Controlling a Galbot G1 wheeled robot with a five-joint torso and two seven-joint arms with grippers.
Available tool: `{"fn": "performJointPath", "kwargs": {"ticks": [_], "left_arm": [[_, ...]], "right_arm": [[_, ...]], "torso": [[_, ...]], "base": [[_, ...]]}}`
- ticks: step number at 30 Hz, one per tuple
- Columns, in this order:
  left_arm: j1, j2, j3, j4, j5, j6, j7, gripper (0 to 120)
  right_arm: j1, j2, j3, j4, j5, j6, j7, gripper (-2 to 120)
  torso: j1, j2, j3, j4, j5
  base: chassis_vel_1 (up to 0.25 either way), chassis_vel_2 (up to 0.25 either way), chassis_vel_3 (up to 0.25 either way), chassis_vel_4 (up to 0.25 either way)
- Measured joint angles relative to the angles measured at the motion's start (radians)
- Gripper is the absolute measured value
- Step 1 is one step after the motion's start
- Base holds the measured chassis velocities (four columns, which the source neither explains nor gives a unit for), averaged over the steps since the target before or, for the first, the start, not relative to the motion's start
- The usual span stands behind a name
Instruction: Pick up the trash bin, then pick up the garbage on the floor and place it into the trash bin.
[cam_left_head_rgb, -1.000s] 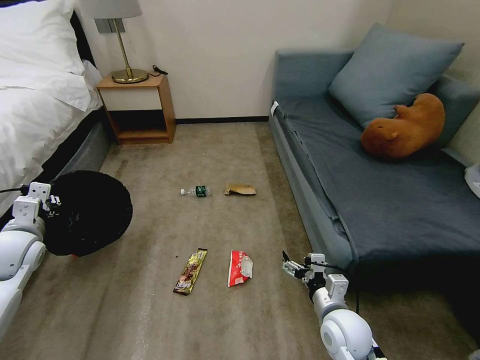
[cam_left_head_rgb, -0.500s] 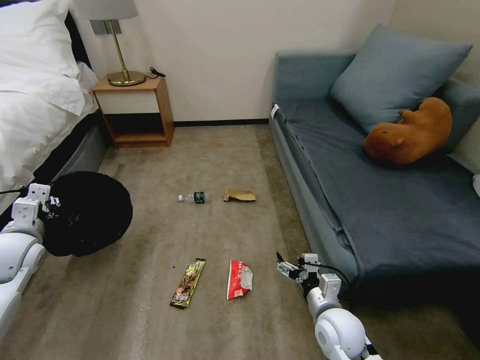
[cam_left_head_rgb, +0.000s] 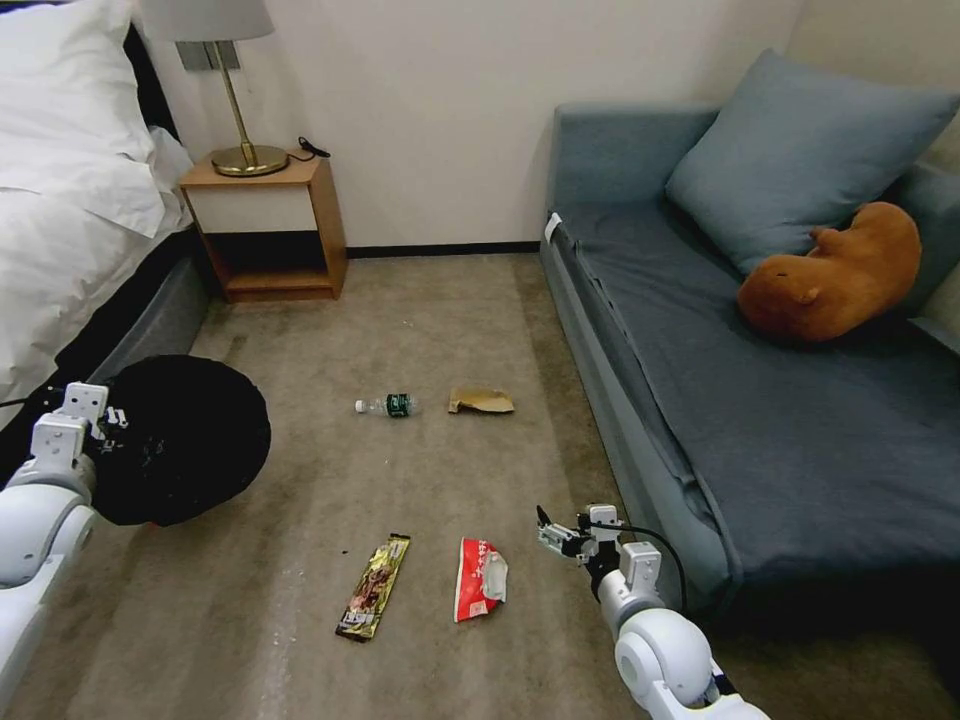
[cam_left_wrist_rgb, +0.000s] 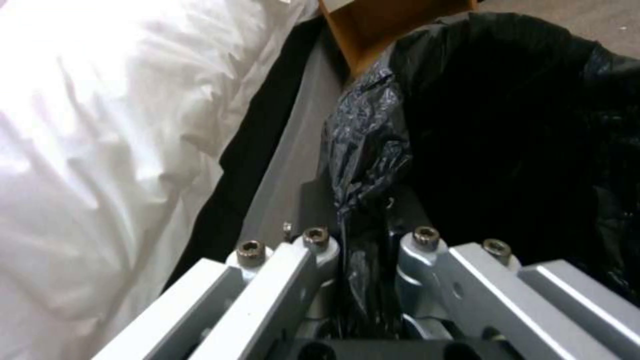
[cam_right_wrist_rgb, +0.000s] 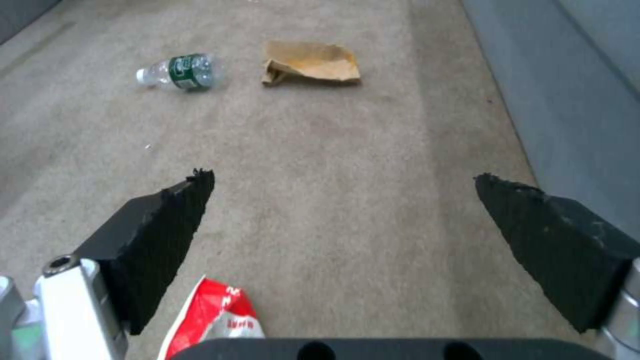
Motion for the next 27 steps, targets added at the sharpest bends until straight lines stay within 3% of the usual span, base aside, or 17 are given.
{"fn": "performJointPath", "kwargs": {"ticks": [11,18,27], "left_arm": [[0.052,-0.025,-0.016,-0.071,0.014,-0.002,-0.006,5],[0.098,-0.062,-0.026,-0.086,0.053,-0.030,-0.007,5],[0.163,-0.112,-0.058,-0.118,0.082,-0.046,-0.003,5]], "right_arm": [[0.101,-0.081,-0.120,-0.060,0.014,-0.013,-0.013,100],[0.270,-0.175,-0.297,-0.167,0.060,-0.022,-0.028,100],[0.407,-0.182,-0.461,-0.321,0.074,-0.015,-0.052,100]], "torso": [[0.000,0.000,0.000,-0.0001,0.0001],[0.000,0.000,0.000,0.0000,0.0002],[0.000,0.000,0.000,0.0001,0.0000]], "base": [[-0.016,0.023,0.024,-0.020],[0.000,0.000,0.000,0.000],[0.000,0.000,0.000,0.000]]}}
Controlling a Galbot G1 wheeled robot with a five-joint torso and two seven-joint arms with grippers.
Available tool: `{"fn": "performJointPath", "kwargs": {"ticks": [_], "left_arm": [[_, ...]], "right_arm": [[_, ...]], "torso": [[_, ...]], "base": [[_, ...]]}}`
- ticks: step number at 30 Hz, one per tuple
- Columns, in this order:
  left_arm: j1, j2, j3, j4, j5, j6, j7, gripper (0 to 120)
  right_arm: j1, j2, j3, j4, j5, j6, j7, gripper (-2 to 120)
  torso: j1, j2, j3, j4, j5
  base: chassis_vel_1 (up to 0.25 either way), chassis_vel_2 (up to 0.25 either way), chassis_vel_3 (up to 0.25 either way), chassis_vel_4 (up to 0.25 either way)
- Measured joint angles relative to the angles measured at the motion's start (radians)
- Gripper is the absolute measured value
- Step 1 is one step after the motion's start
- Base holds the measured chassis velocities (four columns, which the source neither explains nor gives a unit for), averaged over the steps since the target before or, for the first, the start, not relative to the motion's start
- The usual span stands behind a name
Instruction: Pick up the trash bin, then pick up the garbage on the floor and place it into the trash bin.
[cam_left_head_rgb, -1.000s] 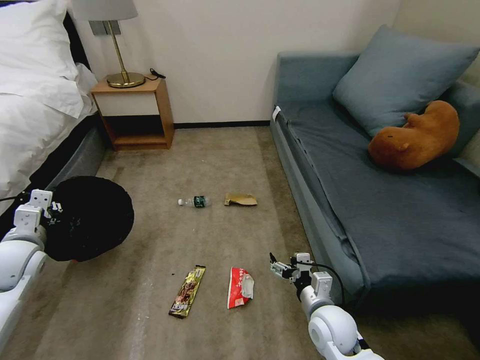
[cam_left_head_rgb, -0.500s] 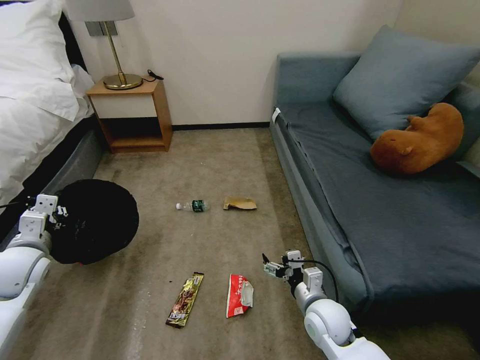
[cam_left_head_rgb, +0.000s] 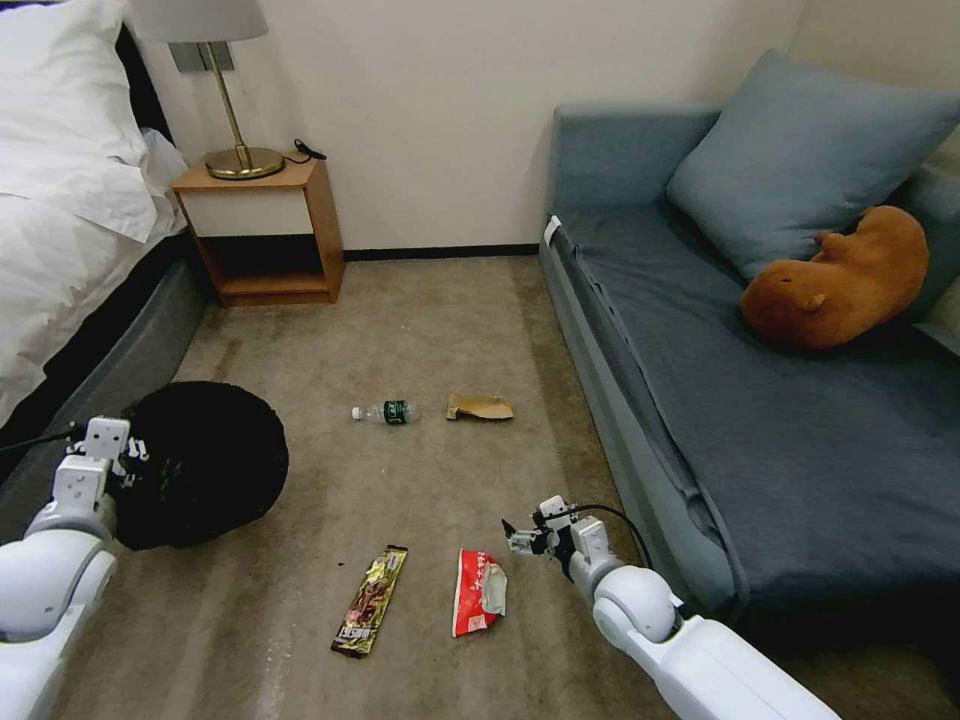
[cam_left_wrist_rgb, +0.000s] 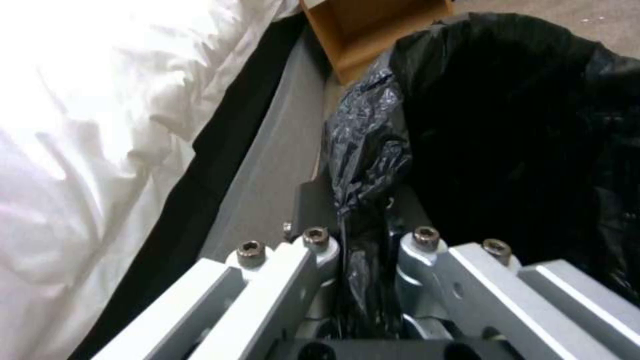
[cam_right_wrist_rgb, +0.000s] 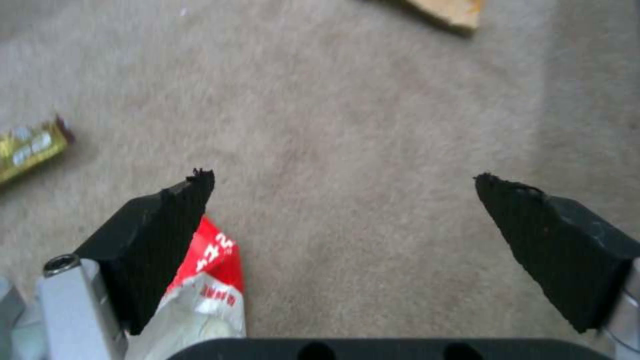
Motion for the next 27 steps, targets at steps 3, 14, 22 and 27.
{"fn": "performJointPath", "kwargs": {"ticks": [3,14,22,27], "left_arm": [[0.009,-0.012,-0.011,-0.011,0.003,0.000,0.001,5],[0.048,-0.063,-0.035,-0.049,0.035,-0.007,0.005,5],[0.077,-0.086,-0.060,-0.066,0.051,-0.025,0.012,5],[0.088,-0.100,-0.068,-0.082,0.056,-0.026,0.014,5]], "right_arm": [[0.031,0.009,-0.042,-0.036,0.005,-0.001,-0.009,100],[0.092,0.053,-0.152,-0.139,0.010,-0.020,-0.041,100],[0.052,0.071,-0.161,-0.162,-0.001,-0.024,-0.044,100],[0.034,0.095,-0.164,-0.186,-0.014,-0.022,-0.050,100]], "torso": [[0.000,0.000,0.000,-0.0001,0.0000],[0.000,0.000,0.000,-0.0001,0.0000],[0.000,0.000,0.000,-0.0001,0.0000],[0.000,0.000,0.000,-0.0002,0.0000]], "base": [[0.000,0.000,0.000,0.000],[0.000,0.000,0.000,0.000],[0.000,0.000,0.000,0.000],[0.000,0.000,0.000,0.000]]}}
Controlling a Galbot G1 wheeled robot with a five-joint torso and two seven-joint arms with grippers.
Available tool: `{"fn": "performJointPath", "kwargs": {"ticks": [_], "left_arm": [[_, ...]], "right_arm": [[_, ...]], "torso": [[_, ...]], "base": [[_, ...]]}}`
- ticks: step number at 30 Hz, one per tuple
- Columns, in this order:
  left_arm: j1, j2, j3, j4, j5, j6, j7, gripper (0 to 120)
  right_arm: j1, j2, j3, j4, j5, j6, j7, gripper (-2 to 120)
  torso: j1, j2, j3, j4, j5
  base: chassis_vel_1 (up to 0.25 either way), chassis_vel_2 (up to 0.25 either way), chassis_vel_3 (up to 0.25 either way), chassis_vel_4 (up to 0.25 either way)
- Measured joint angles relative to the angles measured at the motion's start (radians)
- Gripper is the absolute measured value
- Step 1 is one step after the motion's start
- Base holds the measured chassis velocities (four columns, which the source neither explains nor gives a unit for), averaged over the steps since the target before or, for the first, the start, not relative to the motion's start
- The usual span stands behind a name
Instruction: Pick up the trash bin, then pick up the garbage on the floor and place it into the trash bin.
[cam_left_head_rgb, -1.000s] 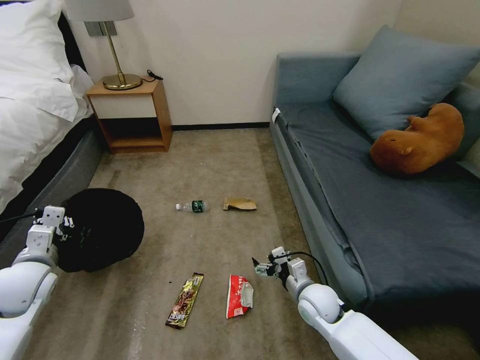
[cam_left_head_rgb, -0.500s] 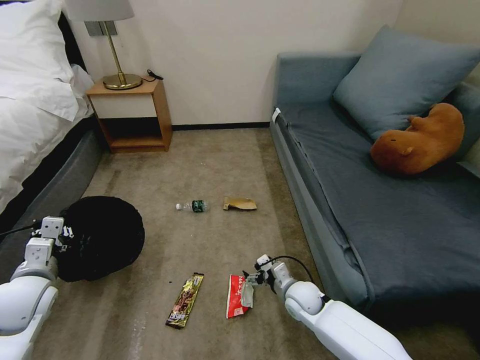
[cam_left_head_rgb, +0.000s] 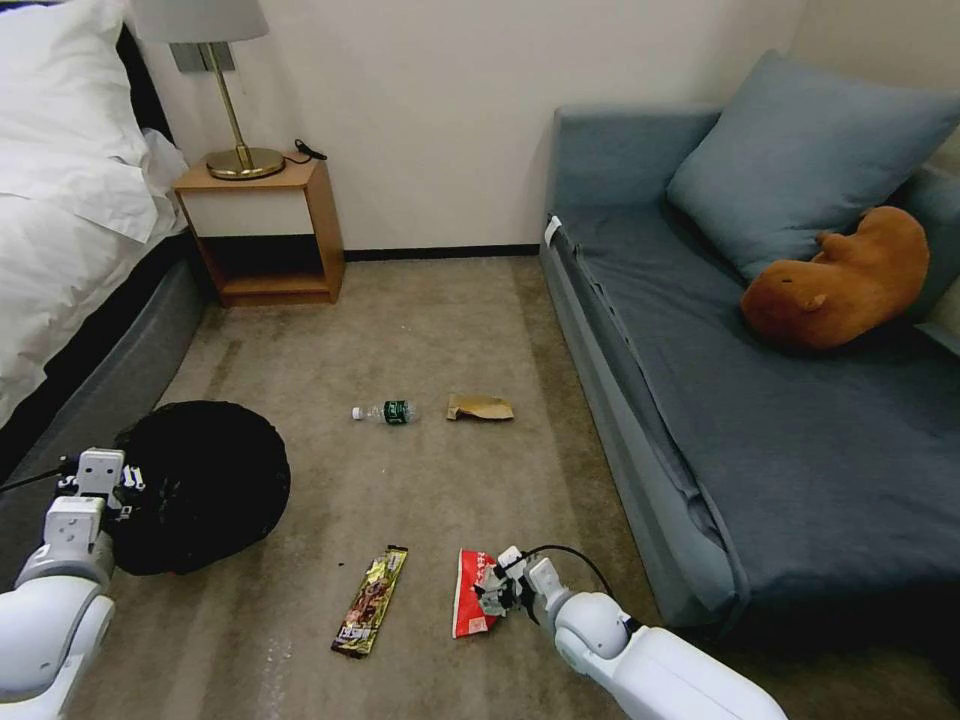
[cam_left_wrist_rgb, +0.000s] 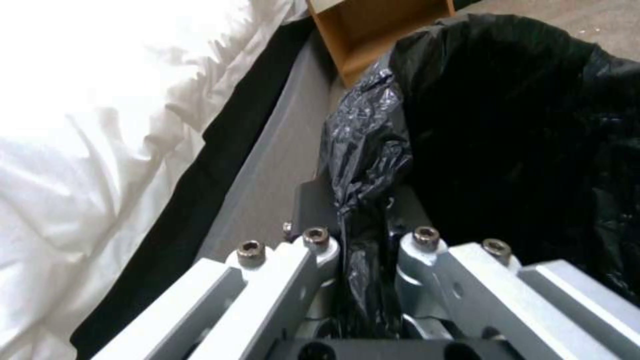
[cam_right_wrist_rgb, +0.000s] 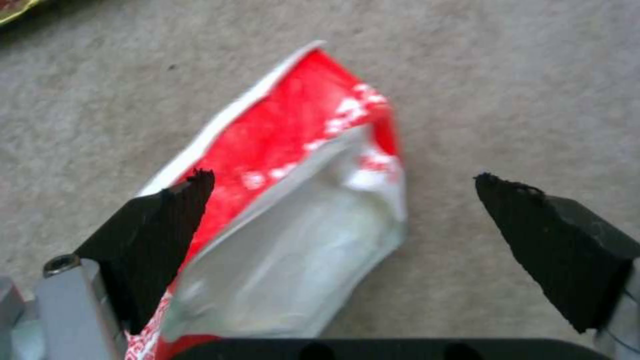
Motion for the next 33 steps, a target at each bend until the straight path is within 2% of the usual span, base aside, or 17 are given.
{"fn": "performJointPath", "kwargs": {"ticks": [4,6,10,12,15,17,18,20,21,23,24,27,28,29,33], "left_arm": [[0.007,-0.008,0.000,-0.005,0.010,0.000,0.000,5],[0.012,-0.016,0.000,-0.009,0.016,0.000,0.000,5],[0.015,-0.019,0.001,-0.013,0.017,0.000,0.000,5],[0.017,-0.020,0.002,-0.014,0.018,0.000,0.000,5],[0.017,-0.021,0.002,-0.014,0.018,0.000,0.000,5],[0.016,-0.025,0.003,-0.013,0.020,-0.001,-0.001,5],[0.016,-0.025,0.003,-0.013,0.020,-0.001,-0.001,5],[0.022,-0.031,0.008,-0.013,0.028,-0.006,-0.001,5],[0.022,-0.031,0.008,-0.013,0.028,-0.006,-0.001,5],[0.028,-0.036,0.010,-0.016,0.034,-0.014,-0.002,5],[0.028,-0.036,0.010,-0.016,0.034,-0.014,-0.002,5],[0.041,-0.039,0.008,-0.024,0.040,-0.021,-0.001,5],[0.041,-0.039,0.008,-0.024,0.040,-0.021,-0.001,5],[0.046,-0.040,0.004,-0.027,0.042,-0.023,-0.001,5],[0.060,-0.045,-0.002,-0.032,0.051,-0.034,-0.001,5]], "right_arm": [[-0.003,0.025,-0.003,-0.028,-0.013,0.003,-0.008,100],[-0.002,0.044,-0.006,-0.056,-0.022,0.006,-0.014,90],[0.004,0.051,-0.006,-0.069,-0.025,0.006,-0.014,82],[0.015,0.052,-0.006,-0.076,-0.025,0.009,-0.013,69],[0.020,0.053,-0.006,-0.080,-0.025,0.012,-0.013,64],[0.040,0.066,-0.003,-0.099,-0.025,0.015,-0.014,51],[0.040,0.066,-0.003,-0.099,-0.025,0.015,-0.014,51],[0.061,0.082,0.000,-0.122,-0.027,0.016,-0.014,41],[0.061,0.082,0.000,-0.122,-0.027,0.016,-0.014,41],[0.065,0.091,0.000,-0.133,-0.030,0.016,-0.013,32],[0.065,0.091,0.000,-0.133,-0.030,0.016,-0.013,32],[0.068,0.093,0.007,-0.138,-0.039,0.017,-0.015,15],[0.068,0.093,0.007,-0.138,-0.039,0.017,-0.015,15],[0.069,0.092,0.011,-0.138,-0.041,0.018,-0.017,8],[0.068,0.090,0.021,-0.136,-0.046,0.021,-0.018,0]], "torso": [[0.000,0.000,0.000,0.0001,0.0000],[0.000,0.000,0.000,0.0002,0.0000],[0.000,0.000,0.000,0.0001,0.0000],[0.000,0.000,0.000,0.0001,0.0000],[0.000,0.000,0.000,0.0001,0.0000],[0.000,0.000,0.000,0.0000,0.0000],[0.000,0.000,0.000,0.0000,0.0000],[0.000,0.000,0.000,0.0002,-0.0001],[0.000,0.000,0.000,0.0002,-0.0001],[0.000,0.000,0.000,0.0002,0.0000],[0.000,0.000,0.000,0.0002,0.0000],[0.000,0.000,0.000,0.0001,-0.0001],[0.000,0.000,0.000,0.0001,-0.0001],[0.000,0.000,0.000,0.0001,0.0000],[0.000,0.000,0.000,0.0001,0.0000]], "base": [[0.000,0.000,0.000,0.000],[0.000,0.000,0.000,0.000],[0.000,0.000,0.000,0.000],[0.000,0.000,0.000,0.000],[0.000,0.000,0.000,0.000],[0.000,0.000,0.000,0.000],[0.000,0.000,0.000,0.000],[0.000,0.000,0.000,0.000],[0.000,0.000,0.000,0.000],[0.000,0.000,0.000,0.000],[0.000,0.000,0.000,0.000],[0.000,0.000,0.000,0.000],[0.000,0.000,0.000,0.000],[0.000,0.000,0.000,0.000],[0.000,0.000,0.000,0.000]]}}
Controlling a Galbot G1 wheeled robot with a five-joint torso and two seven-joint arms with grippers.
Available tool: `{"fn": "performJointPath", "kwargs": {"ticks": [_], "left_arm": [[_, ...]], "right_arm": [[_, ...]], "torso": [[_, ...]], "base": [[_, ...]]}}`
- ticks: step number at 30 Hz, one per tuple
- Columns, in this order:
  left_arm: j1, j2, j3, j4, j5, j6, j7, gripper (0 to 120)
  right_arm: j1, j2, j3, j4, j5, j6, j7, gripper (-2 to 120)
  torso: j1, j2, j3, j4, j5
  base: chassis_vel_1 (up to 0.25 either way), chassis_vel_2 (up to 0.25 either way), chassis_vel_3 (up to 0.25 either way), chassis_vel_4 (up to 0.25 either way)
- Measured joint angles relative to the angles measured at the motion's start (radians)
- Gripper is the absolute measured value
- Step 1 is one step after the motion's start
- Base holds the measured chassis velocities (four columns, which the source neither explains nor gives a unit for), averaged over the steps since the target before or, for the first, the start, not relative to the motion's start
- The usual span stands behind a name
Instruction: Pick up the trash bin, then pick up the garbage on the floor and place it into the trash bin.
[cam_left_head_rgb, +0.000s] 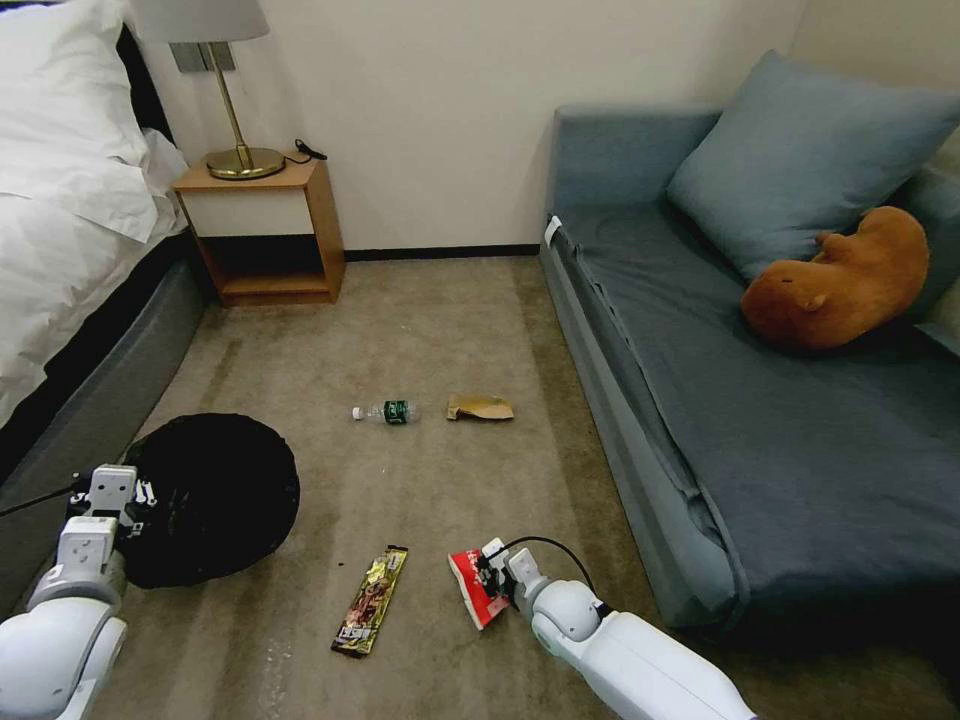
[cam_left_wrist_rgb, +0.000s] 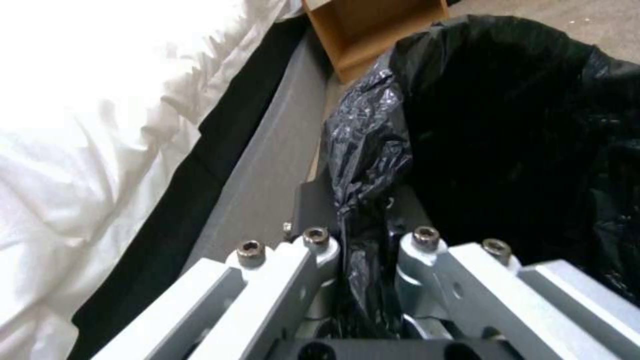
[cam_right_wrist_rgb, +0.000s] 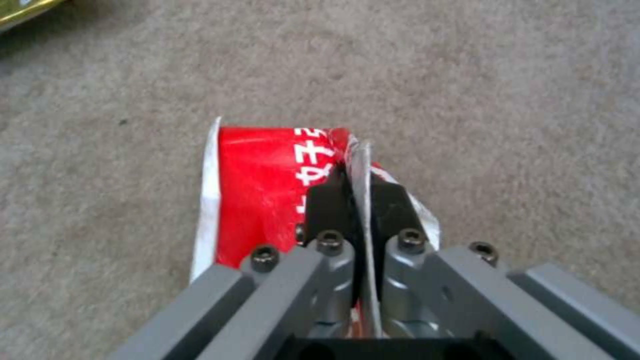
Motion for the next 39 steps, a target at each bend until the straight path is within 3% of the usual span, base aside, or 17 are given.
{"fn": "performJointPath", "kwargs": {"ticks": [12,20,25,33,35,39], "left_arm": [[0.051,-0.027,-0.013,-0.025,0.048,-0.029,0.011,5],[0.076,-0.046,-0.007,-0.052,0.076,-0.033,0.011,5],[0.070,-0.058,0.023,-0.067,0.082,-0.033,0.011,5],[0.040,-0.073,0.073,-0.080,0.088,-0.031,0.006,5],[0.029,-0.082,0.096,-0.081,0.093,-0.030,0.004,5],[0.020,-0.084,0.108,-0.078,0.094,-0.032,0.003,5]], "right_arm": [[0.012,-0.020,0.030,0.055,-0.006,0.004,-0.001,0],[0.215,-0.210,-0.036,0.299,0.153,-0.043,0.033,0],[0.295,-0.229,-0.065,0.393,0.223,-0.061,0.042,0],[0.381,-0.143,-0.105,0.504,0.374,-0.083,0.069,0],[0.428,-0.036,-0.141,0.522,0.448,-0.083,0.080,0],[0.463,0.029,-0.171,0.511,0.489,-0.081,0.086,0]], "torso": [[0.000,0.000,0.000,0.0000,0.0002],[0.000,0.000,0.000,-0.0001,0.0001],[0.000,0.000,0.000,0.0000,0.0000],[0.000,0.000,0.000,-0.0002,0.0000],[0.000,0.000,0.000,0.0004,-0.0003],[0.000,0.000,0.000,0.0004,-0.0004]], "base": [[0.000,0.000,0.000,0.000],[0.000,0.000,0.000,0.000],[0.000,0.000,0.000,0.000],[0.000,0.000,0.000,0.000],[0.000,0.000,0.000,0.000],[0.000,0.000,0.000,0.000]]}}
